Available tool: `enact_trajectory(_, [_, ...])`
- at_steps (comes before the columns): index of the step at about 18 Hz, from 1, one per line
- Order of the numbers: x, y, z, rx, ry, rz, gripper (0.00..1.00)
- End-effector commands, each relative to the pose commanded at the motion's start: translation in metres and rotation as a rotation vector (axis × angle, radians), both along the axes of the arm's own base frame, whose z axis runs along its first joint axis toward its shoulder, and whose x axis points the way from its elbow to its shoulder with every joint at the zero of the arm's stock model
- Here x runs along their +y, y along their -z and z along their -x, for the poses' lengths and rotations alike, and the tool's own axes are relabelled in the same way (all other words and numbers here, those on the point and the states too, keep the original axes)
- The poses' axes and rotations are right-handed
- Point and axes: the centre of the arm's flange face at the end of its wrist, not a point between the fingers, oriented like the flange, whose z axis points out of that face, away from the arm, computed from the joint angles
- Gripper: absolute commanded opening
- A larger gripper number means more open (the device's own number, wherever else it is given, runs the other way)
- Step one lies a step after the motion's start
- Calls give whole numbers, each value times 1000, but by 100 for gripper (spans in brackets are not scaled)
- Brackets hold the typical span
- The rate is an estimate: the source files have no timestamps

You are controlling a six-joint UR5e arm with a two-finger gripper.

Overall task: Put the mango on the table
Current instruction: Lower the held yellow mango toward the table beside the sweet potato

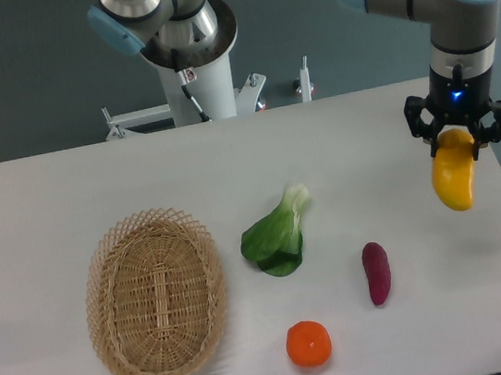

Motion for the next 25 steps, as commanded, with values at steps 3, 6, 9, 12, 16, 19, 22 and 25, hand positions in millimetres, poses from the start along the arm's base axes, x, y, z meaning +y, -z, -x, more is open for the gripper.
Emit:
enact_trajectory(3, [-1, 2, 0, -3, -2, 1, 58])
enact_trajectory(6, [-3, 3, 0, -6, -5, 2, 58])
enact_trajectory(9, [-10, 9, 2, -16, -14, 6, 58])
enact_trajectory(12, [-36, 15, -1, -24, 40, 29, 58])
enact_trajectory(16, [-61, 29, -6, -39, 109, 59, 58])
enact_trajectory(19, [-78, 49, -8, -70, 138, 73, 58])
enact_trajectory(22, [-77, 66, -5, -29, 142, 68, 58])
enact_trajectory(25, [-76, 94, 0, 15, 136, 62, 58])
